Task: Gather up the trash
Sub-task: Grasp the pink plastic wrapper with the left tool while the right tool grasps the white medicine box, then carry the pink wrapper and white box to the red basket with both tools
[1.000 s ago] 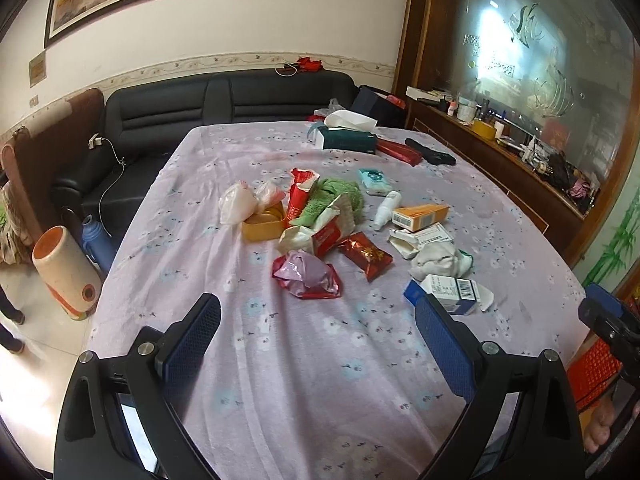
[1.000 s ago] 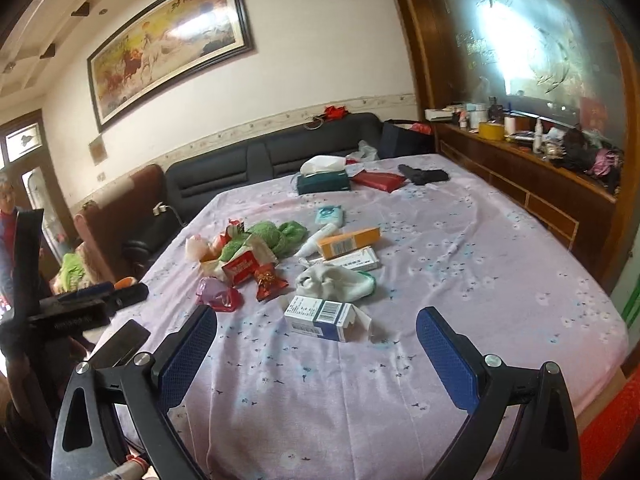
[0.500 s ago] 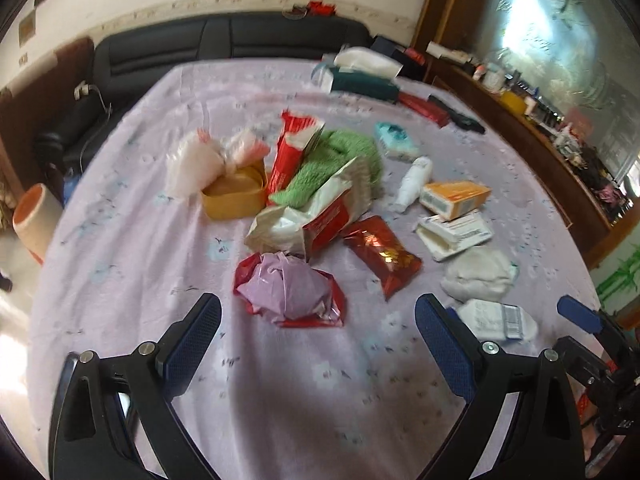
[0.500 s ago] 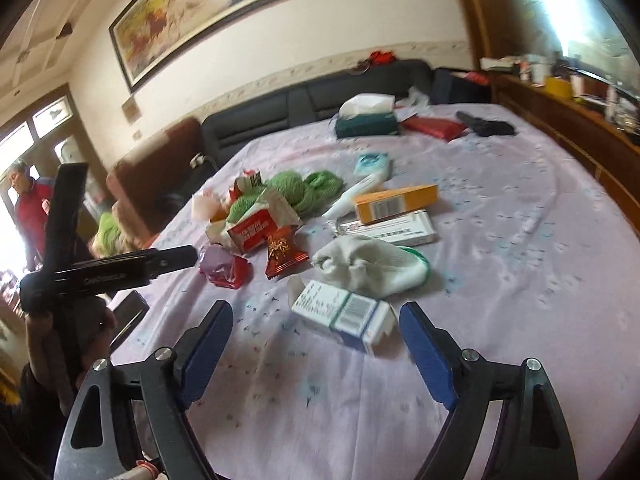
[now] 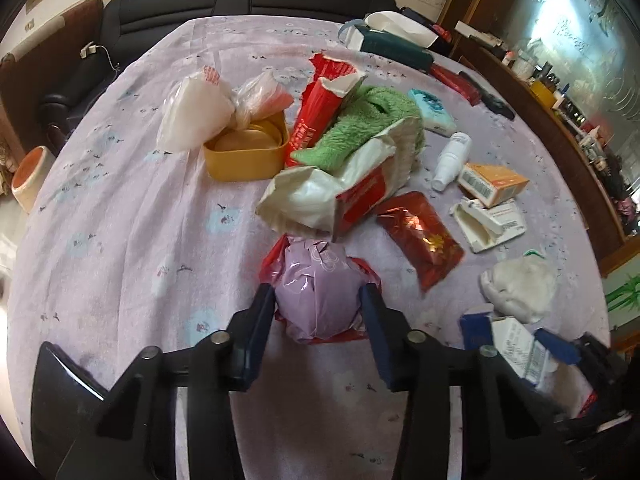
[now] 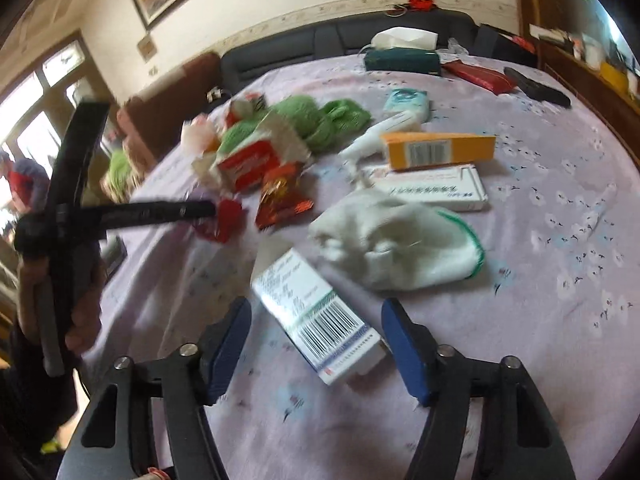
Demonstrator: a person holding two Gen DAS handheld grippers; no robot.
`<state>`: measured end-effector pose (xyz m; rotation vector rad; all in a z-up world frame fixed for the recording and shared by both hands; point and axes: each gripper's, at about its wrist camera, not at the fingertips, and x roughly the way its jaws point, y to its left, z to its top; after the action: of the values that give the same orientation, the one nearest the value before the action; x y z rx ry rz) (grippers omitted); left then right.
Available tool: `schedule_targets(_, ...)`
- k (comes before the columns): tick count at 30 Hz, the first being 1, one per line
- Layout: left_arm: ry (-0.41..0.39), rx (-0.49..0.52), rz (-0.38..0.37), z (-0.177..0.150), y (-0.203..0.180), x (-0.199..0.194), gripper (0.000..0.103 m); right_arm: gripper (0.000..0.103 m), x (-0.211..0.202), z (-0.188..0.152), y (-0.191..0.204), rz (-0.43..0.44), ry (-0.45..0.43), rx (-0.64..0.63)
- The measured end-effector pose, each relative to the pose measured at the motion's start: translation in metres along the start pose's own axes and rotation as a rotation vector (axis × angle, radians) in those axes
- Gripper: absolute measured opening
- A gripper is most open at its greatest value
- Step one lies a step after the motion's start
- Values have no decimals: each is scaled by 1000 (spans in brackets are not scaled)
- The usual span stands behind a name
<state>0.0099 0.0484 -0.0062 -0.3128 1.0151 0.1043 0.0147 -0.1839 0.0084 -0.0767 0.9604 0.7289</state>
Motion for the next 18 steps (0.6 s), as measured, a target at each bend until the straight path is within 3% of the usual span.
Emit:
schedule_targets(3,-18,-11,2,-2,0,-7,31,71,9,-6,15,-75,29,-60)
schedule_targets(5,-27,-26,-15,-5,3,-14,28,58,12,-6,16,-111,33,-69)
schedule_targets(9,-48,-28,-32,-11,0,-31,27,48,8,-8,16,-138,32,-62)
schedule_targets(13,-109,-5,-63,-23,-13,-64,27,46,-22,-21,12,-51,-29,31)
schedule_targets(18,-170,94,-150,-40,-54,-106,27,46,-84,-41,10,-31,-170,145)
